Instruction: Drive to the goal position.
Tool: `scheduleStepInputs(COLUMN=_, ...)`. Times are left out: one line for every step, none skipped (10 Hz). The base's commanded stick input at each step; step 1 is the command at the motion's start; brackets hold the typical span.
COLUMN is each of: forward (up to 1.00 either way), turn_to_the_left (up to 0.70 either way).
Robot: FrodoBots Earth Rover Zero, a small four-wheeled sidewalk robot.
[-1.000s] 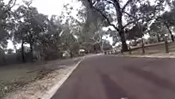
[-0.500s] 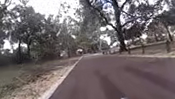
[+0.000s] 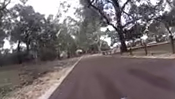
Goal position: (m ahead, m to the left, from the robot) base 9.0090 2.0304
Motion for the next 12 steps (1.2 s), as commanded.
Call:
scheduleStepInputs(forward=0.6, turn_to_the_left=-0.15)
scheduleStepInputs(forward=0.6, turn_to_the_left=-0.11)
scheduleStepInputs(forward=0.6, turn_to_the_left=-0.07)
scheduleStepInputs(forward=0.6, turn_to_the_left=-0.02)
scheduleStepInputs(forward=0.6, turn_to_the_left=-0.01)
scheduleStepInputs(forward=0.6, turn_to_the_left=-0.04)
scheduleStepInputs(forward=0.6, turn_to_the_left=-0.06)
scheduleStepInputs(forward=0.6, turn_to_the_left=-0.08)
scheduleStepInputs(forward=0.6, turn_to_the_left=-0.11)
scheduleStepInputs(forward=0.6, turn_to_the_left=-0.13)
scheduleStepInputs(forward=0.6, turn_to_the_left=-0.15)
scheduleStepInputs(forward=0.6, turn_to_the_left=-0.15)
